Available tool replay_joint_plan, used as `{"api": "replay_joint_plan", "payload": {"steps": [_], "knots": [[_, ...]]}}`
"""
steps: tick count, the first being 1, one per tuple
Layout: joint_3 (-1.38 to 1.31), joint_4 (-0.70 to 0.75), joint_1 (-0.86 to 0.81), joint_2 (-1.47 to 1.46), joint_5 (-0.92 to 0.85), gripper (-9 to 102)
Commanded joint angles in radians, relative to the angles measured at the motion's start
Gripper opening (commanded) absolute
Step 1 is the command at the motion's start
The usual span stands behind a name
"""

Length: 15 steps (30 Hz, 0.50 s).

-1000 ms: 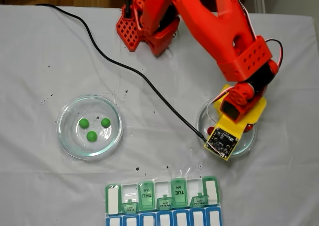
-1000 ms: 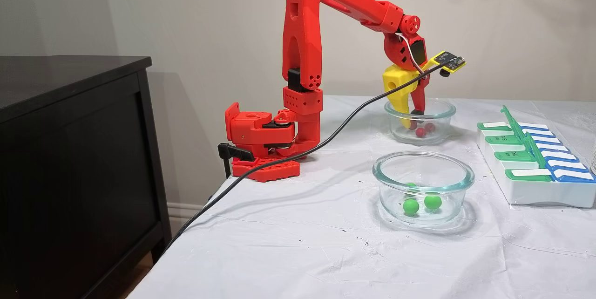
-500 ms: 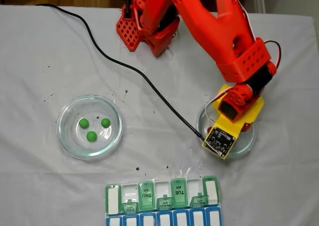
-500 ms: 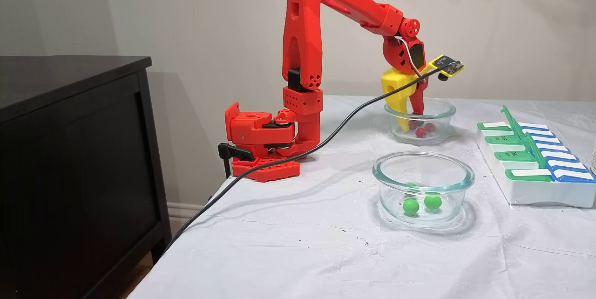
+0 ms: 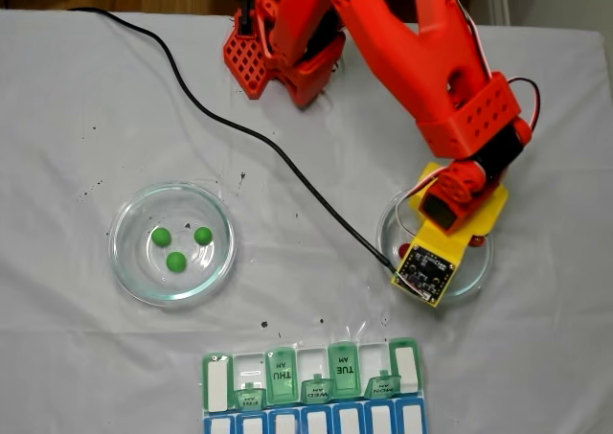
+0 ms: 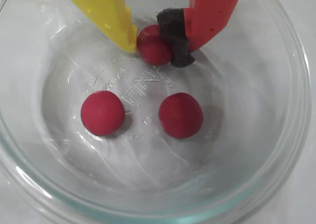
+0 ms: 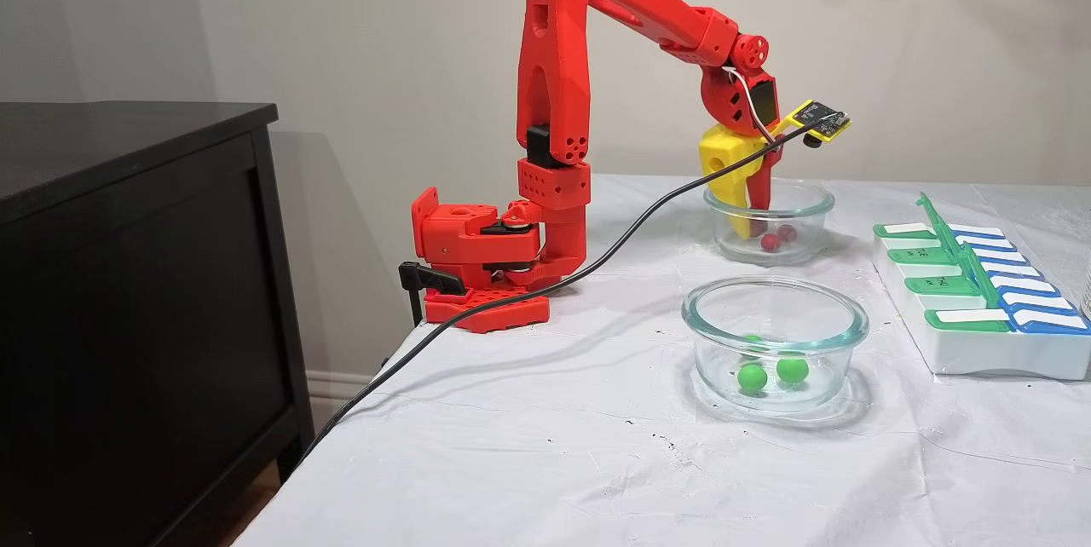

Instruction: Sort medicines into box.

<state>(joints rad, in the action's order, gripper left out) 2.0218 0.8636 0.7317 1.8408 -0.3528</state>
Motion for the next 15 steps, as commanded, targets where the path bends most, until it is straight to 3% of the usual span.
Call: {"api": "replay_joint_plan", "payload": {"steps": [1,7,11,15], "knots": [[-0.071,0.044,-0.031,0.16,-0.015,0],[-0.296,0.163,-0.201,0.293,0.041,0],[-0.469,0.265,-0.319,0.239,0.121,0],[-0.526,0.281,-0.38,0.123,0.193,0]]}}
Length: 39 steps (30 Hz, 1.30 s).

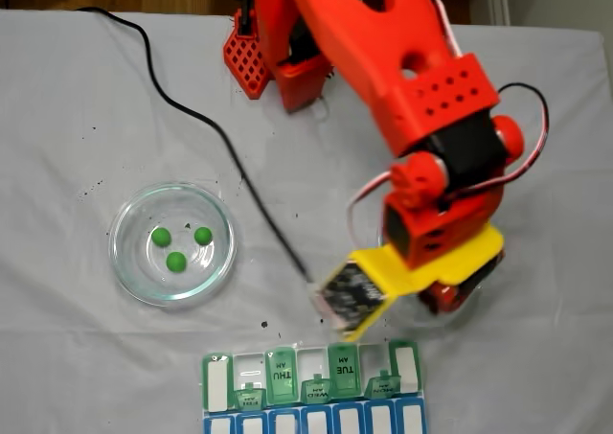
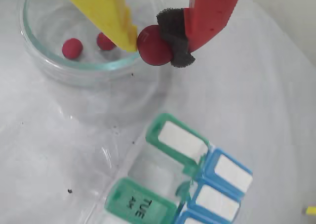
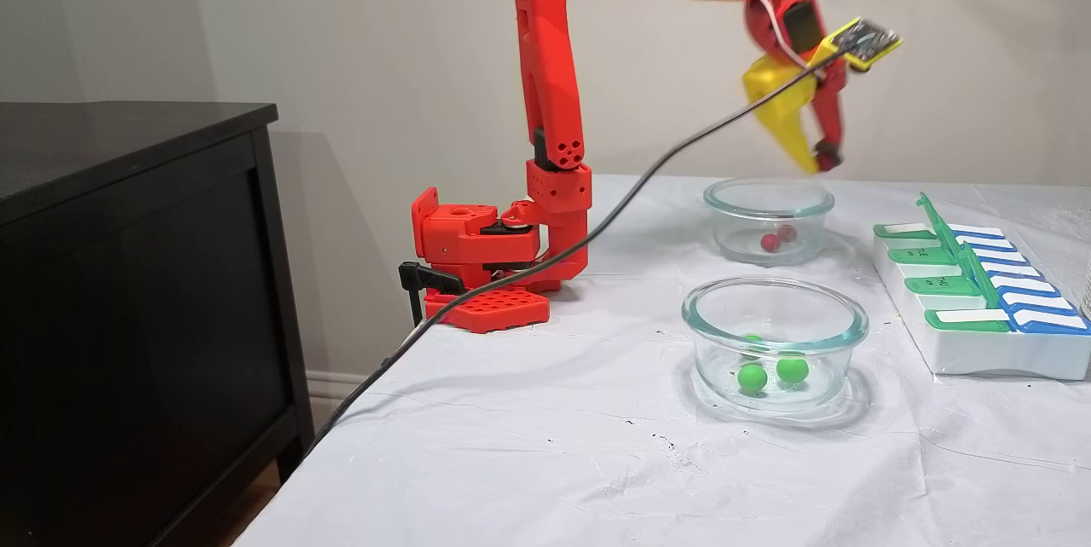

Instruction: Sort medicines into box.

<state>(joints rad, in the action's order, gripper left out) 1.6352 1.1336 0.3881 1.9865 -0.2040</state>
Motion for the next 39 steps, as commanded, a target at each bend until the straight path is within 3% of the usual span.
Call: {"api": "replay_joint_plan", "payload": {"steps": [1,20,39], "knots": [[-0.166,0.017,-0.048,-0.069,0.057,0],[-0.143,-0.133,-0.138,-0.219,0.067,0],[-0.126,-0.255,-0.12,-0.295,0.046,0]]}}
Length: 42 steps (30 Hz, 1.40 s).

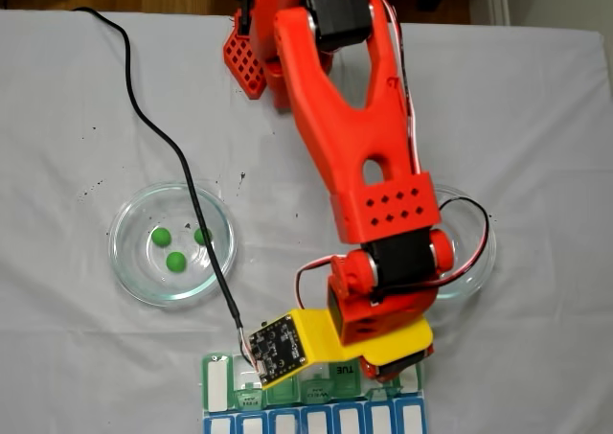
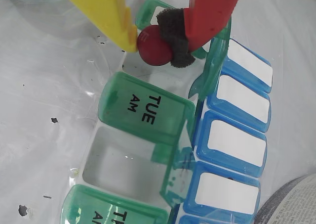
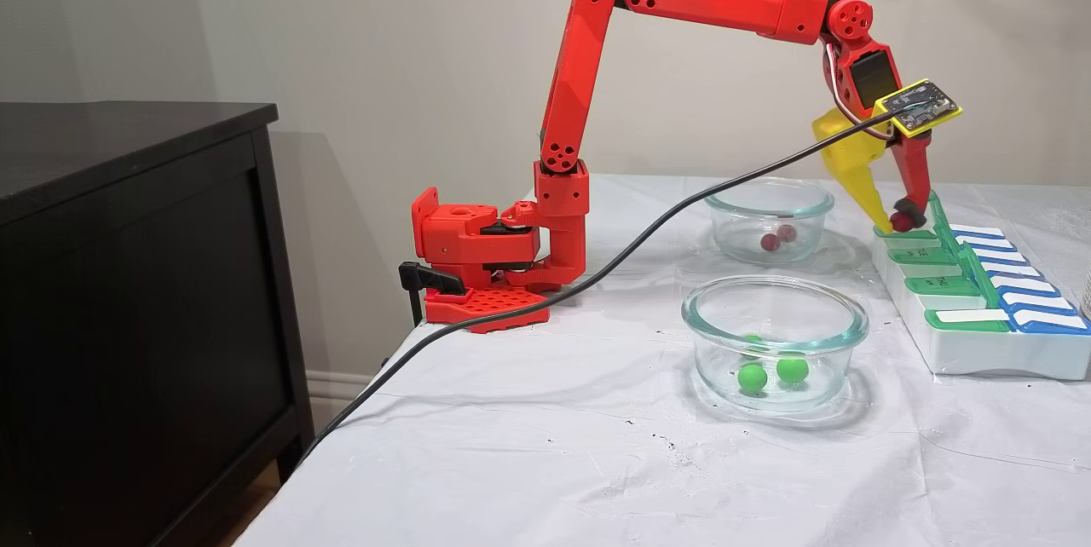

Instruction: Sort medicines into box.

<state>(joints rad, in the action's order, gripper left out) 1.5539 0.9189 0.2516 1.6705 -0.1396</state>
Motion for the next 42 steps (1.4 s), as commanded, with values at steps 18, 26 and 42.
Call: {"api": "replay_joint_plan", "payload": {"steps": [18,26,42], "knots": [[0.006,-0.046,0.046,0.049,-0.044,21],[-0.1,0.184,0.074,0.15,-0.109,0],[-0.112,0.43,0.347,0.204,-0.402,3]]}}
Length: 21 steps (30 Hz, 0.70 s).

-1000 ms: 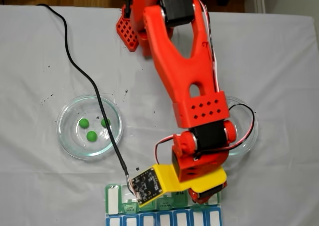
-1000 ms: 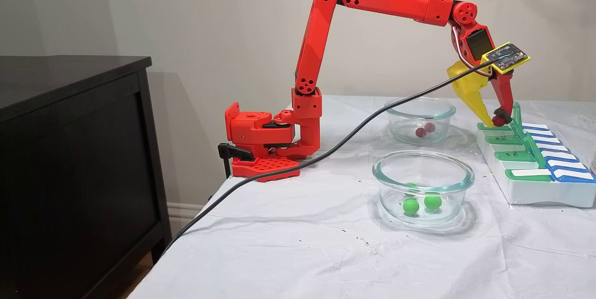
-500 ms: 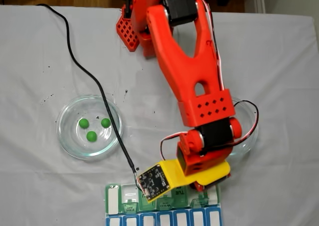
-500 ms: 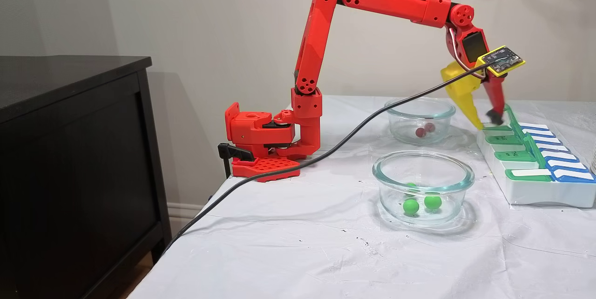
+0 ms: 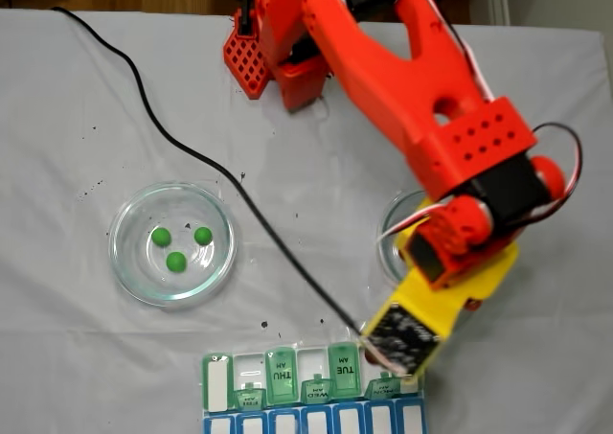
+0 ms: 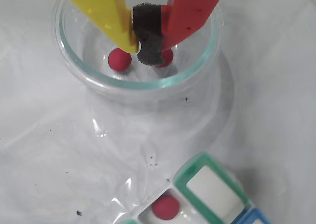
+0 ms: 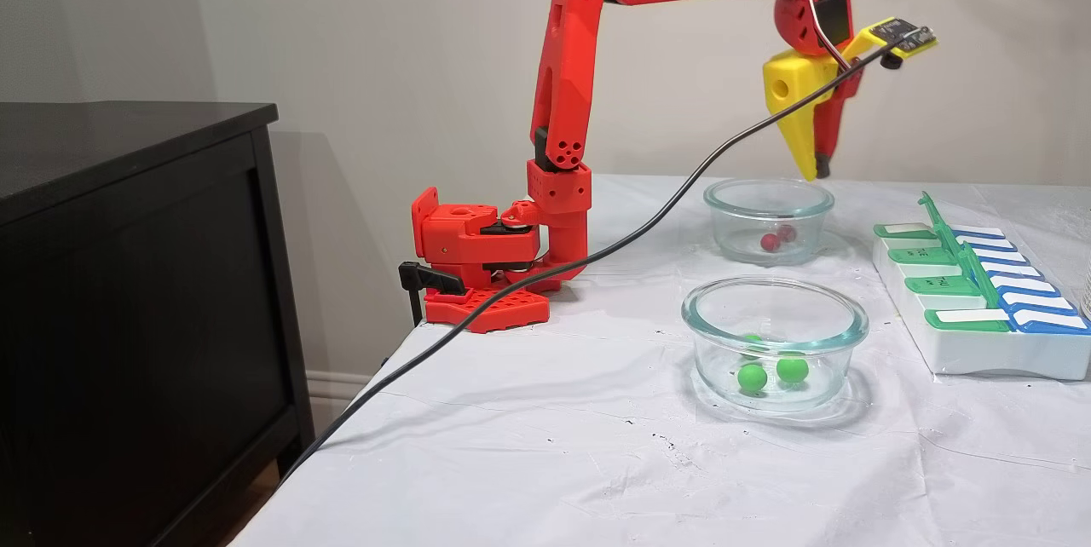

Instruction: Sort medicines into box.

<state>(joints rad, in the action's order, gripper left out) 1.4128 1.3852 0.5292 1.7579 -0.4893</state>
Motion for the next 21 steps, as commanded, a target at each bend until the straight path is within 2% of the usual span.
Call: {"api": "replay_joint_plan", "payload": {"steps": [1,6,9,21], "knots": [[0.058,-0.06,0.081,0.121,-0.058,3],[0.133,-0.101,0.124,0.094,-0.069,6],[0.158,-0.123,0.133,0.075,-0.081,13],[0.242,-0.239,0.141,0.043,-0.084,16]]}}
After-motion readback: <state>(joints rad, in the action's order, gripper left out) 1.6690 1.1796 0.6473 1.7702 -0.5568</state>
